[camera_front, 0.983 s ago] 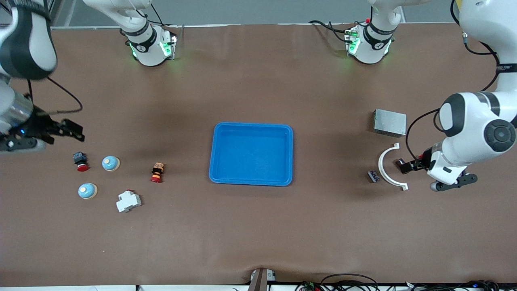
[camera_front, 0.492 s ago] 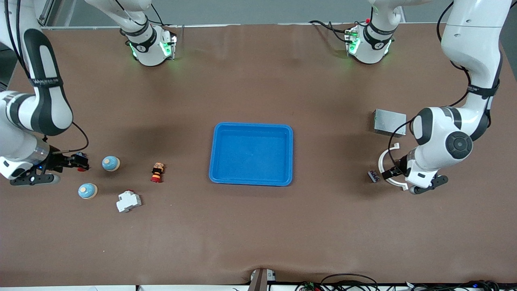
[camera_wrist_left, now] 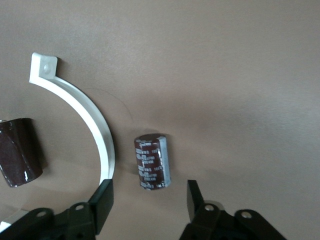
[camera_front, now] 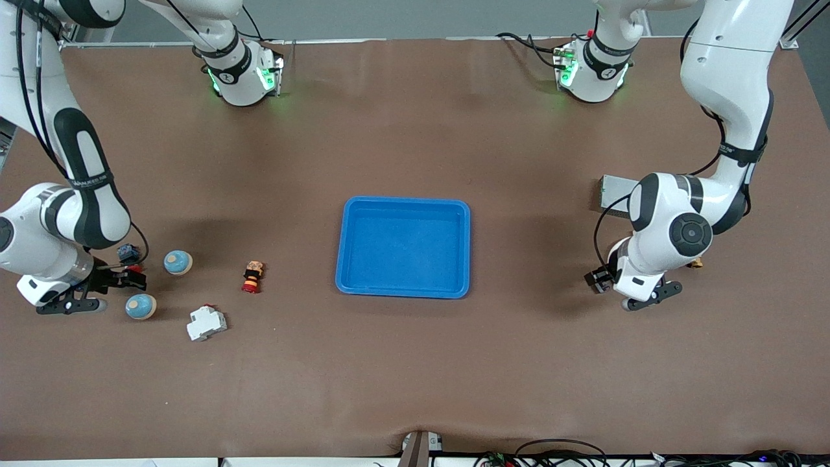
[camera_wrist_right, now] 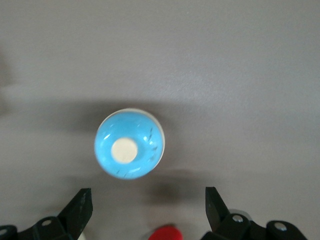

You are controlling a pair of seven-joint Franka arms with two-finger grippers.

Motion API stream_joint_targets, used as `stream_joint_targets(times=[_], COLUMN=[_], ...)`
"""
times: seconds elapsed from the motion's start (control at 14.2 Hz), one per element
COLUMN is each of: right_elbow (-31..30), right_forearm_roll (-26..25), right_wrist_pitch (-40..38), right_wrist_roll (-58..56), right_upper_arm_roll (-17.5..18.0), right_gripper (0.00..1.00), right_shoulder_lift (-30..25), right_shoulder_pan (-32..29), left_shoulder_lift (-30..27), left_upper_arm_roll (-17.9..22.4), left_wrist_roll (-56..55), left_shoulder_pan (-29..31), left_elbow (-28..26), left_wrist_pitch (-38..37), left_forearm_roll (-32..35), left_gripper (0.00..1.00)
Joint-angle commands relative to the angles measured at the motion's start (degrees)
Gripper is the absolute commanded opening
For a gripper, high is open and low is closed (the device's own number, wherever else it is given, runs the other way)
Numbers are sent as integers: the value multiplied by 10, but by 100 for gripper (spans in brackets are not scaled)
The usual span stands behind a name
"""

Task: Place electrolytic capacitor and blue bell in tray
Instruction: 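Grasp the brown capacitor with the left gripper while the right grasps the button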

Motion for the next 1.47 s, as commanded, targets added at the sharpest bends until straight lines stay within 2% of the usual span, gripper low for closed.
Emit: stream_joint_targets(times=[0.0, 0.07, 0.14, 0.35, 0.49, 0.77, 0.98, 1.19, 1.26, 1.33, 1.4], right_elbow=[34, 37, 45, 70, 75, 79, 79, 79, 80, 85, 91], right_forearm_roll=[1, 1, 3, 20, 20, 21, 23, 25, 25, 25, 25], right_wrist_pitch=[-9, -8, -9, -9, -8, -8, 2, 1, 1, -1, -4], right_wrist_roll=[1, 1, 2, 2, 1, 3, 4, 5, 9, 13, 15], right_upper_arm_roll=[10, 11, 12, 11, 12, 12, 12, 12, 12, 12, 12], right_gripper=[100, 100, 100, 100, 100, 100, 100, 98, 71, 29, 0], right_shoulder_lift=[23, 28, 35, 59, 66, 77, 82, 82, 82, 82, 82], right_shoulder_pan=[-4, -3, -3, 7, 8, 9, 8, 9, 9, 11, 12], left_shoulder_lift=[30, 36, 39, 47, 44, 1, -33, -40, -40, -40, -39], left_upper_arm_roll=[2, 2, 2, 2, 1, -11, -57, -112, -128, -146, -159], left_wrist_roll=[-2, -2, -3, -3, -5, -14, -75, -195, -224, -256, -290], left_shoulder_pan=[1, 1, 1, 2, 1, 4, 4, 2, 2, 3, 1], left_elbow=[25, 28, 30, 30, 30, 30, 31, 33, 41, 44, 47], left_wrist_pitch=[4, 5, 7, 18, 22, -12, -61, -71, -72, -72, -72], left_forearm_roll=[7, 7, 7, 6, 6, 4, 3, 6, 6, 6, 6], left_gripper=[62, 58, 49, 34, 1, 0, 0, 0, 0, 0, 0])
